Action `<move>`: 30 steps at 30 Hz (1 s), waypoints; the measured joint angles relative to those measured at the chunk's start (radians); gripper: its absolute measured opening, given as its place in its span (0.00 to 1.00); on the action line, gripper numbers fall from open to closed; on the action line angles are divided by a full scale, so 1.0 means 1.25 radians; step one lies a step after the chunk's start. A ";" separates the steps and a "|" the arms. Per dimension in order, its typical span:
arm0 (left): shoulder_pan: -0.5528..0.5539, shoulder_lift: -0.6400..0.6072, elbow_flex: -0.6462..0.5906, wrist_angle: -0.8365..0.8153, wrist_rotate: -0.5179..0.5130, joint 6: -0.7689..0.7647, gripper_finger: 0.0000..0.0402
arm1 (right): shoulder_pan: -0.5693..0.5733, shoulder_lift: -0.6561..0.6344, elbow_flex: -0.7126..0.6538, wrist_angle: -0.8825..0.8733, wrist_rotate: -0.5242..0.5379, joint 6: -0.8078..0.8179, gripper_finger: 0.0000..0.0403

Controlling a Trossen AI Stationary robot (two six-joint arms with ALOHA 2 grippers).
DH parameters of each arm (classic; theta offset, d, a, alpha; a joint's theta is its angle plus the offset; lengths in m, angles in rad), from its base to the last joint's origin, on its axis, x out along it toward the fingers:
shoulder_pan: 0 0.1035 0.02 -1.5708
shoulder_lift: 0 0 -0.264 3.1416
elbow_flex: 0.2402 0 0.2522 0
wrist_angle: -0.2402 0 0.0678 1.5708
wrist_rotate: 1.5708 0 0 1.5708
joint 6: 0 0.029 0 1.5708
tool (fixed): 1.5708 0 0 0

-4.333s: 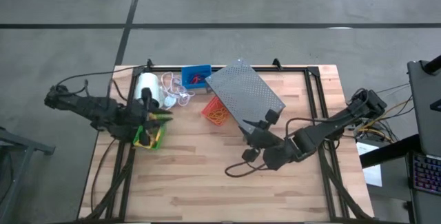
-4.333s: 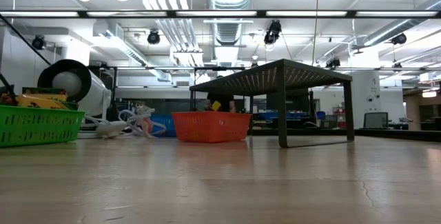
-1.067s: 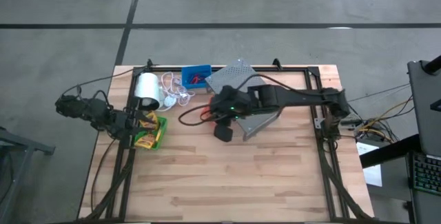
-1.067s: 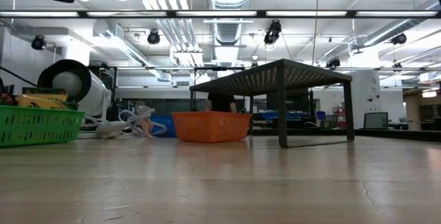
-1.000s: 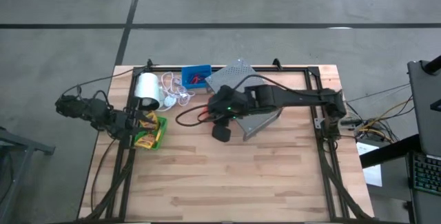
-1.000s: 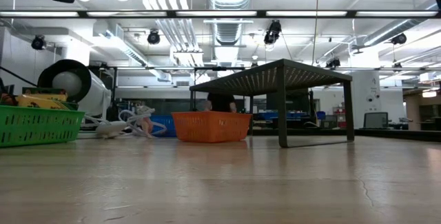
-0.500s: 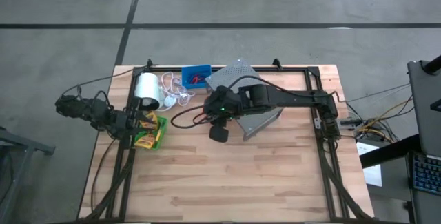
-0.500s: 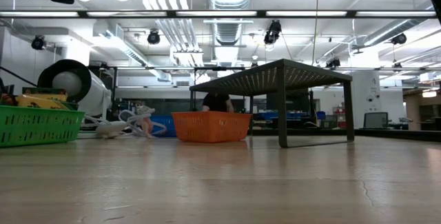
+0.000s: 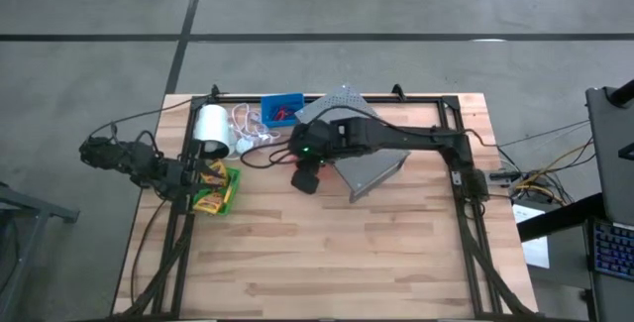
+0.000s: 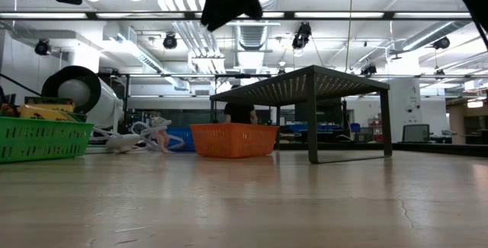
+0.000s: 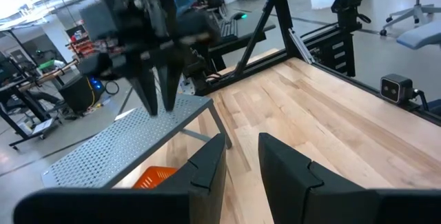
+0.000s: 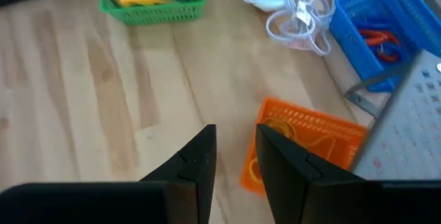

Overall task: Pick & Place Office Desk Supplies
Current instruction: Put the orange bin on the shelf

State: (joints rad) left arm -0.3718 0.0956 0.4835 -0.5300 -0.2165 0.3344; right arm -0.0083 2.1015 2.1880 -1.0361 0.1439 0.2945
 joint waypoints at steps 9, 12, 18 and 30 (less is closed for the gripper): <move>0.000 0.005 0.000 -0.008 0.000 0.000 0.22 | -0.014 0.091 0.000 0.034 0.067 -0.007 0.24; 0.000 0.005 0.000 -0.012 0.000 0.000 0.22 | -0.015 0.115 0.000 0.036 0.087 -0.003 0.25; 0.000 0.005 0.000 -0.012 0.000 0.001 0.22 | -0.011 0.134 -0.004 -0.004 0.094 0.073 0.30; 0.000 0.005 0.000 -0.012 0.000 0.002 0.22 | 0.057 0.120 -0.014 -0.219 0.171 0.328 0.32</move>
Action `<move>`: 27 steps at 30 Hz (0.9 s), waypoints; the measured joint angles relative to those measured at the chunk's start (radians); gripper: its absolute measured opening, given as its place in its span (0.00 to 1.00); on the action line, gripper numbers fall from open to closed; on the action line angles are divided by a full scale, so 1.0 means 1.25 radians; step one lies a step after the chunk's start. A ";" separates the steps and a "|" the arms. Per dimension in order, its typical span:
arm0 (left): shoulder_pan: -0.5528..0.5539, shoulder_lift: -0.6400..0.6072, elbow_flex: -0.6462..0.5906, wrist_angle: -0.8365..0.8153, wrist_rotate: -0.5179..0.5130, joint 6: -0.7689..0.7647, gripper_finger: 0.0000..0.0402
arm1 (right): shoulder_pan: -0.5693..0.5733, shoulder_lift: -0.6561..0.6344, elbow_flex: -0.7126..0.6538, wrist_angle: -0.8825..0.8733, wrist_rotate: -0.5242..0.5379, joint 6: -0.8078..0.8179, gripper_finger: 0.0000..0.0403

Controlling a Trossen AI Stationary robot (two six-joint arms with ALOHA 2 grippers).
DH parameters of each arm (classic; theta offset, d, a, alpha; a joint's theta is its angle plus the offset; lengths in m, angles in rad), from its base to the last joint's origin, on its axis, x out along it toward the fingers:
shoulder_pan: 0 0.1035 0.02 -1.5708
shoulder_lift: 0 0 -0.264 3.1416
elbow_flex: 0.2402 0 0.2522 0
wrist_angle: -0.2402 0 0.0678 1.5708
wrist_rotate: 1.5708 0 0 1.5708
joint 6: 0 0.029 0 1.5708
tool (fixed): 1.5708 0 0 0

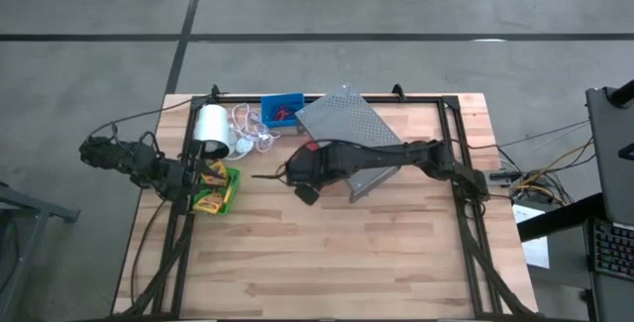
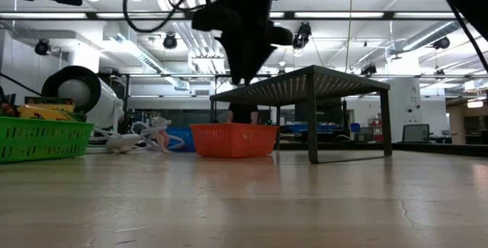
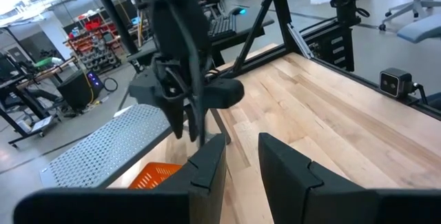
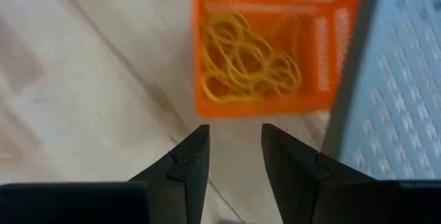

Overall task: Pick & Place Office Desk Supplies
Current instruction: Put the orange bin on the shelf

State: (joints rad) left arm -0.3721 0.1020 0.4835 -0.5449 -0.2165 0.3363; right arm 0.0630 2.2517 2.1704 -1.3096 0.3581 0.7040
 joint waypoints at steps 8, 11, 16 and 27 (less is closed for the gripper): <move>0.000 0.000 0.000 0.000 0.000 0.000 0.22 | 0.001 -0.001 -0.047 -0.097 0.008 0.090 0.32; 0.000 0.000 0.000 0.000 0.000 0.000 0.22 | 0.001 -0.001 -0.057 -0.132 0.017 0.093 0.31; 0.000 0.000 0.000 0.000 0.000 -0.001 0.23 | -0.002 -0.011 -0.083 -0.173 0.041 0.099 0.29; 0.000 0.000 0.000 0.000 0.000 -0.001 0.23 | 0.002 -0.049 -0.103 -0.118 0.080 0.058 0.29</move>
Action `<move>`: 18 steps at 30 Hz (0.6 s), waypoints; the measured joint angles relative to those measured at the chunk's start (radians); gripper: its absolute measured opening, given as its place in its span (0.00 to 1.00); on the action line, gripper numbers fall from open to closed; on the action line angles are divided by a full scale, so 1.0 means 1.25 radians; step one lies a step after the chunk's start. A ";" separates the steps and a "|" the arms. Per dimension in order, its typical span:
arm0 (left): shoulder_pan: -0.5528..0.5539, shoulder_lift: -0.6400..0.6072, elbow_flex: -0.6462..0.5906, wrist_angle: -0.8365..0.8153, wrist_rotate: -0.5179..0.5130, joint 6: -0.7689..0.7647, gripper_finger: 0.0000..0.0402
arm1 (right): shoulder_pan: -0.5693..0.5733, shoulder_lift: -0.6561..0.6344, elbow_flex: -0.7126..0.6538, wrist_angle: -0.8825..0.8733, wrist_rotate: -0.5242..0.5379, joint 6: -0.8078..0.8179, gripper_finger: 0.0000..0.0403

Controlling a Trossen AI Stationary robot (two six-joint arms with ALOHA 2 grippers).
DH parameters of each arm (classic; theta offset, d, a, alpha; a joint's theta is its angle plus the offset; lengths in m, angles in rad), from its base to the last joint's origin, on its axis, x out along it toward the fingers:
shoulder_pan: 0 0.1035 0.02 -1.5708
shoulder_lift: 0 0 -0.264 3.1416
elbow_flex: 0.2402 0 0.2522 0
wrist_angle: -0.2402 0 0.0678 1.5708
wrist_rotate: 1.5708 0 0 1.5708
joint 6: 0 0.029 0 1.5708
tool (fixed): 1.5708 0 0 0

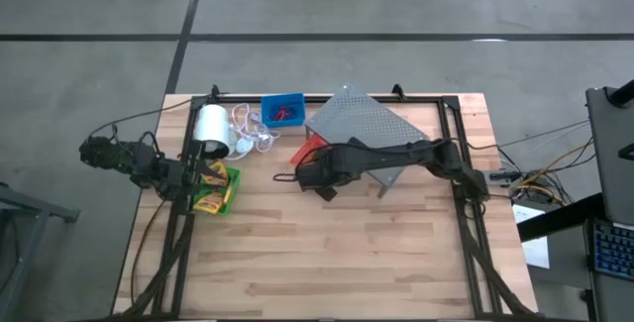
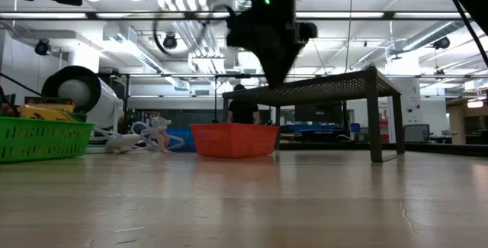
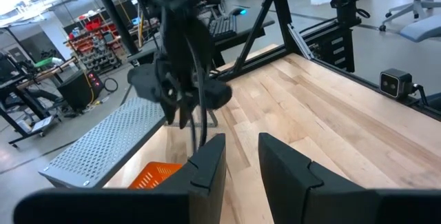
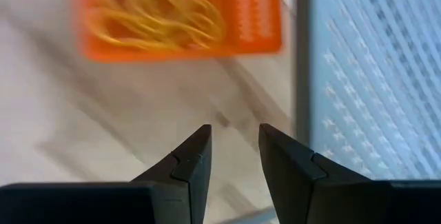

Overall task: Pick & Place Office Desk Supplies
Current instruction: Put the orange bin on the shelf

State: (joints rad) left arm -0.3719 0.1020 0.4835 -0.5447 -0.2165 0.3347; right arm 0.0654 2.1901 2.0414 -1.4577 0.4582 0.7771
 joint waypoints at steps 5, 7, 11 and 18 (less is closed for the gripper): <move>0.000 0.000 0.000 0.000 0.000 0.000 0.23 | 0.007 -0.021 0.011 0.161 -0.049 -0.169 0.29; 0.000 0.000 0.000 0.000 0.000 0.000 0.23 | -0.004 -0.021 0.007 0.215 -0.067 -0.218 0.29; 0.000 0.000 0.000 0.000 0.000 0.000 0.23 | -0.036 -0.007 -0.015 0.310 -0.125 -0.287 0.29; 0.000 0.000 0.000 -0.001 0.000 0.000 0.23 | -0.071 0.013 -0.065 0.451 -0.159 -0.356 0.31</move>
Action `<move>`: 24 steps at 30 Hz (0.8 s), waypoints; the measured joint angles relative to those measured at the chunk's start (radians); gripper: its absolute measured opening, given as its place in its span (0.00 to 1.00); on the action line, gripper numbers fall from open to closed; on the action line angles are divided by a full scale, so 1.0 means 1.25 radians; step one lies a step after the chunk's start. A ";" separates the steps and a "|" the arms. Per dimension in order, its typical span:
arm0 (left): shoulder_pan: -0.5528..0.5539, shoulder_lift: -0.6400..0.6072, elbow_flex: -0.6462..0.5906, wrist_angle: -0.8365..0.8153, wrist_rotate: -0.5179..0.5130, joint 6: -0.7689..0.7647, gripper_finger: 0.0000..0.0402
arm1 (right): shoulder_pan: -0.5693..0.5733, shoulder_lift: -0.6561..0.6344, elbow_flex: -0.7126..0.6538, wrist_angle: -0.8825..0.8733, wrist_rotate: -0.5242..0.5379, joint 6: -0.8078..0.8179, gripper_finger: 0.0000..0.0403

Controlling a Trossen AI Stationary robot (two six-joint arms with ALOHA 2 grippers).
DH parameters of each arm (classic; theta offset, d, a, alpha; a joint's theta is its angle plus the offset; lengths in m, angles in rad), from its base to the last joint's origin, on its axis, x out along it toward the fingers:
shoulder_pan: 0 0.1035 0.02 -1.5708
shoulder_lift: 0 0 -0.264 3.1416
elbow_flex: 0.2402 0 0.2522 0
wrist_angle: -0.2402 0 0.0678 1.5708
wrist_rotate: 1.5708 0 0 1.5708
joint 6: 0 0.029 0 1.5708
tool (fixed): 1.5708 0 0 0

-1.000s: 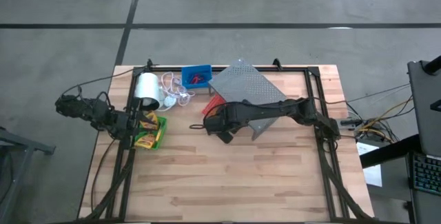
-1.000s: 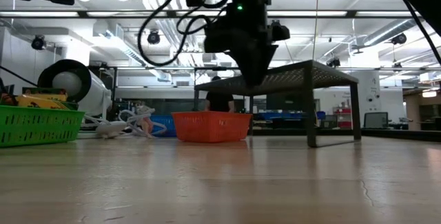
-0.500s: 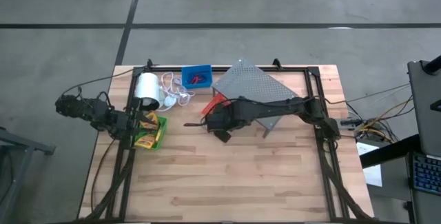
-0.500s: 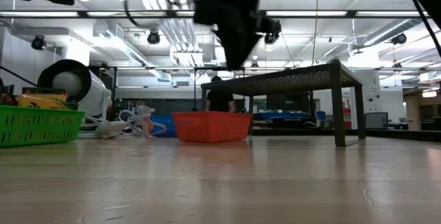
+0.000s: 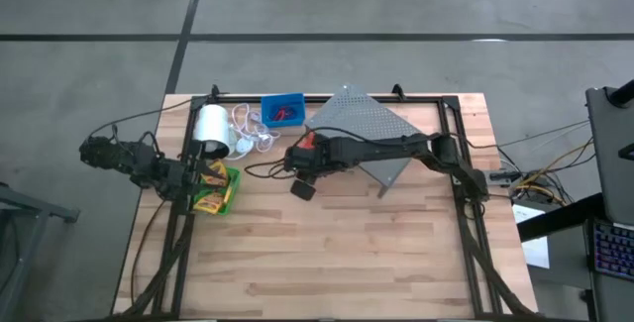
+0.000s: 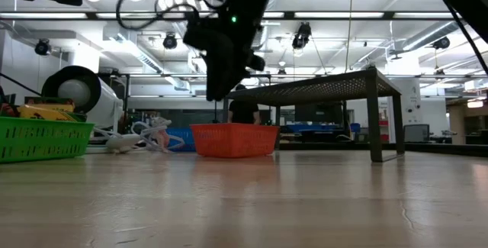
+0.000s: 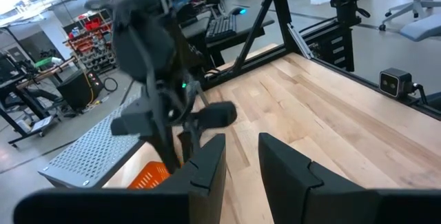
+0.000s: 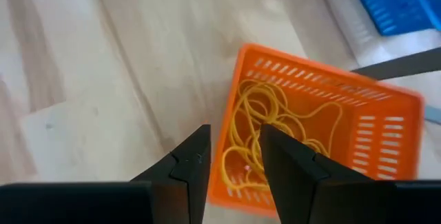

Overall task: Pick & Place Office Desk Supplies
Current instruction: Put the orange bin on the shelf

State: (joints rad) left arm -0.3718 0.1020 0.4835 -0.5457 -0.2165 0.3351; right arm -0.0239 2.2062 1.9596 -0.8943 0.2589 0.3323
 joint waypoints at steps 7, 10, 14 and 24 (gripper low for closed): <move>0.000 0.000 0.000 0.000 0.000 0.000 0.23 | -0.010 0.003 -0.067 0.087 -0.027 0.029 0.38; 0.000 0.000 0.000 0.000 0.000 0.000 0.23 | -0.014 0.003 -0.094 0.123 -0.028 0.046 0.39; 0.000 0.000 0.000 0.000 0.000 0.000 0.23 | -0.015 0.004 -0.117 0.140 -0.026 0.046 0.38; 0.000 0.000 0.000 0.000 0.000 0.000 0.23 | -0.016 0.005 -0.146 0.147 -0.026 0.048 0.37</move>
State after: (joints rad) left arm -0.3717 0.1020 0.4835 -0.5457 -0.2165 0.3351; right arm -0.0444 2.2124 1.7776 -0.7105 0.2268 0.3925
